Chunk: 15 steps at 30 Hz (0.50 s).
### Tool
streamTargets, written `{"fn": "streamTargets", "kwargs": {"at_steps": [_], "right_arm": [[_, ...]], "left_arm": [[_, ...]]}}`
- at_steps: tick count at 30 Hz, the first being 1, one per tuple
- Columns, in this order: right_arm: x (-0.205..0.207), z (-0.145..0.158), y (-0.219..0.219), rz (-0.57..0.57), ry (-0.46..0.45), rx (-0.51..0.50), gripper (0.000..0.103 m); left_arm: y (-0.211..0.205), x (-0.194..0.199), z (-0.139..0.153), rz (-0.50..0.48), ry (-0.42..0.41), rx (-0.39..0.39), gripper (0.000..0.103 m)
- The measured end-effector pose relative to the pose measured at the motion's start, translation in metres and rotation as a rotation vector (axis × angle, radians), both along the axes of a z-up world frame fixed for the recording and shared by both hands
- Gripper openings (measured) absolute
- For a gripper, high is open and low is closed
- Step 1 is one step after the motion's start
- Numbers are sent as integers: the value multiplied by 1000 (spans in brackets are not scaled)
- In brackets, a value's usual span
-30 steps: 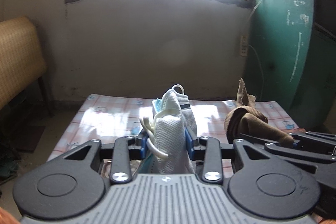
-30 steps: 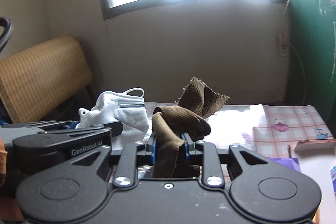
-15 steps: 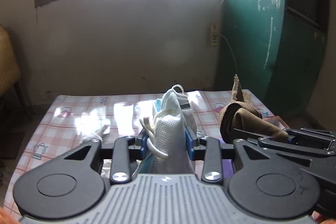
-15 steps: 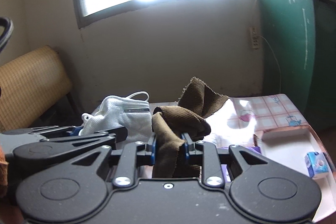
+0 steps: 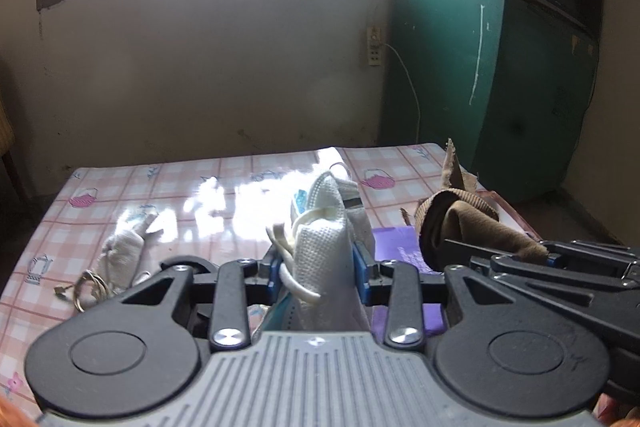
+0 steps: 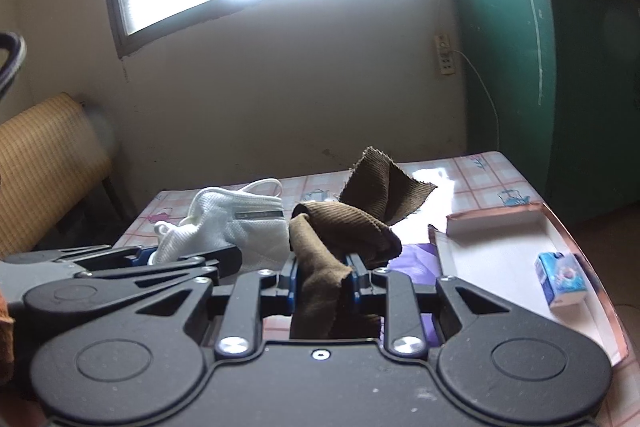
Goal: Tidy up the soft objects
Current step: 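Carry the white mask and brown cloth over to the cardboard box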
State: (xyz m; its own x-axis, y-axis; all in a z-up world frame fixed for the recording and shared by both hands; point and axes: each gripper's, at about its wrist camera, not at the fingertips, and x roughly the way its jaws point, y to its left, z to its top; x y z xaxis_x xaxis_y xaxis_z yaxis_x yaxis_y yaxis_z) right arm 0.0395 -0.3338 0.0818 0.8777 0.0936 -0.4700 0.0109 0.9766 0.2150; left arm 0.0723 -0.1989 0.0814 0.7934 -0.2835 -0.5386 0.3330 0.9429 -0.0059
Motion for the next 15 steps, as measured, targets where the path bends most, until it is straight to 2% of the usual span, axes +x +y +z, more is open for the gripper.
{"fn": "streamTargets", "kwargs": {"at_steps": [15], "right_arm": [[-30,-21,-43,-51,23,12,29]], "left_arm": [[-40,-16,-11,-42,9,16,37]]}}
